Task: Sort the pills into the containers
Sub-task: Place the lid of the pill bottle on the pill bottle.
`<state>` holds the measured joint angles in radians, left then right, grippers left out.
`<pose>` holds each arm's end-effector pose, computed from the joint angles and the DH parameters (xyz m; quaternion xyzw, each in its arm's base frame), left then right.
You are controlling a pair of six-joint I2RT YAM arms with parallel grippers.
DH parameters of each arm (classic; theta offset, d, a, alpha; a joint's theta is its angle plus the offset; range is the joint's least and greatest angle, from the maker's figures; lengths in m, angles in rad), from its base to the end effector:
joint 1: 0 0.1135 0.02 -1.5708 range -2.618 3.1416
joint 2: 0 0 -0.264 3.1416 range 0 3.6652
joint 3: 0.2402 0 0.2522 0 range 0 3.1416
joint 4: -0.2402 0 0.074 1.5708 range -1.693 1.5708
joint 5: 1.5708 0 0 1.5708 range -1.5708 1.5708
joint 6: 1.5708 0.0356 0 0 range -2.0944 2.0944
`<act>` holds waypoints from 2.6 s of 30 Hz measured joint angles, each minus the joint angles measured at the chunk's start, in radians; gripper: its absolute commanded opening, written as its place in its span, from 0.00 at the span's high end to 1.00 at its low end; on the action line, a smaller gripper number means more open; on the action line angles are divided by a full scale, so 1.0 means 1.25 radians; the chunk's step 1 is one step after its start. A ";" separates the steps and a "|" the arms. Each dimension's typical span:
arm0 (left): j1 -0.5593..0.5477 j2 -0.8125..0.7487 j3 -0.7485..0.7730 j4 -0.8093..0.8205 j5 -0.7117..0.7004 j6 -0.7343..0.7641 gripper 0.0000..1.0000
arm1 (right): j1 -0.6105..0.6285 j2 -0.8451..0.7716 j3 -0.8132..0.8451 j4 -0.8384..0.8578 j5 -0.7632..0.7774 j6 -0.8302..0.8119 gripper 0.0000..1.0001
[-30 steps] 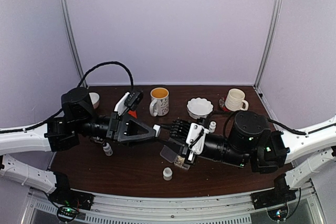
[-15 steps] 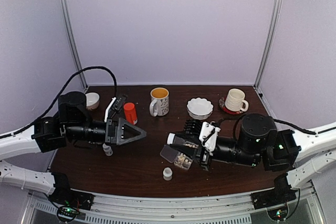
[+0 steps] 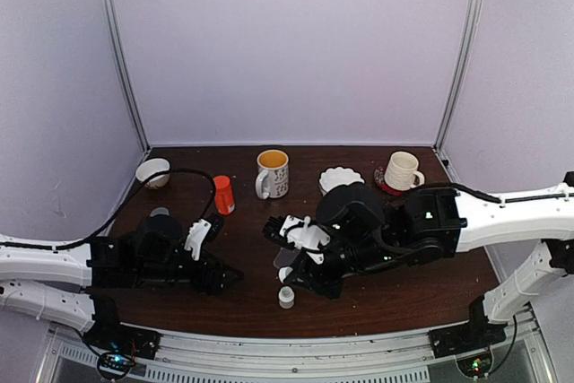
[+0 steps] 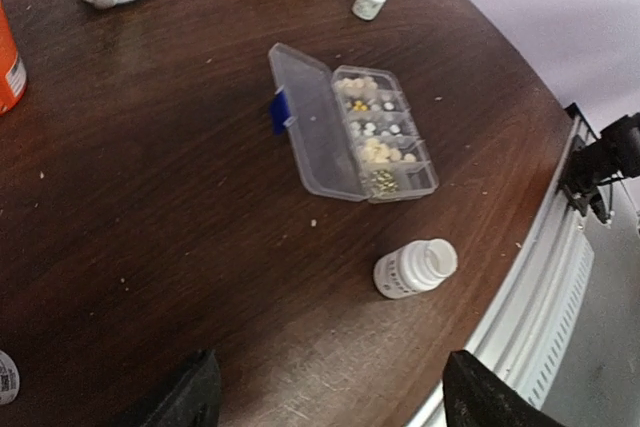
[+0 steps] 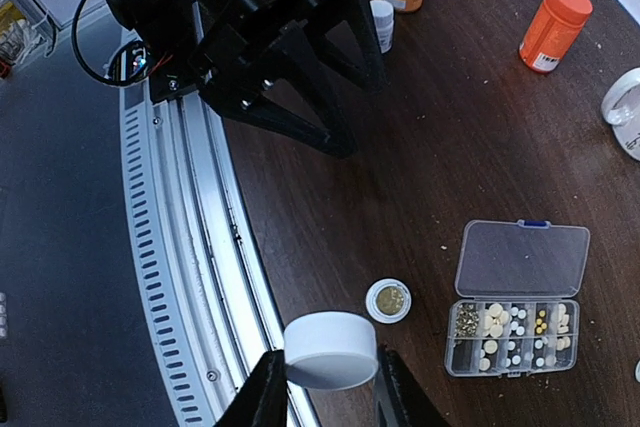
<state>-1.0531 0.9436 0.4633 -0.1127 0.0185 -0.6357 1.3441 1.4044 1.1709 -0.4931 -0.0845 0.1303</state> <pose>0.0989 -0.1749 0.2060 0.1872 0.8628 -0.3565 0.3058 0.0668 0.3030 0.3028 -0.5340 0.7388 0.3037 0.2771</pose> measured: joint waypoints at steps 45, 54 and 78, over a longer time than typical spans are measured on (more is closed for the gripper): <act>0.018 0.402 -0.083 0.407 0.060 -0.180 1.00 | -0.090 0.540 0.517 -0.541 -0.076 -0.025 0.84; 0.031 0.395 -0.092 0.402 0.060 -0.188 1.00 | -0.093 0.566 0.550 -0.567 -0.073 -0.036 0.85; 0.037 0.368 -0.104 0.384 0.057 -0.188 1.00 | -0.094 0.619 0.609 -0.604 -0.053 -0.044 0.84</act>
<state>-1.0069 1.4040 0.3336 0.3668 0.0895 -0.8707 1.2270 2.1777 1.9320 -1.2476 -0.1505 0.0750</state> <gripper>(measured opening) 0.010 0.278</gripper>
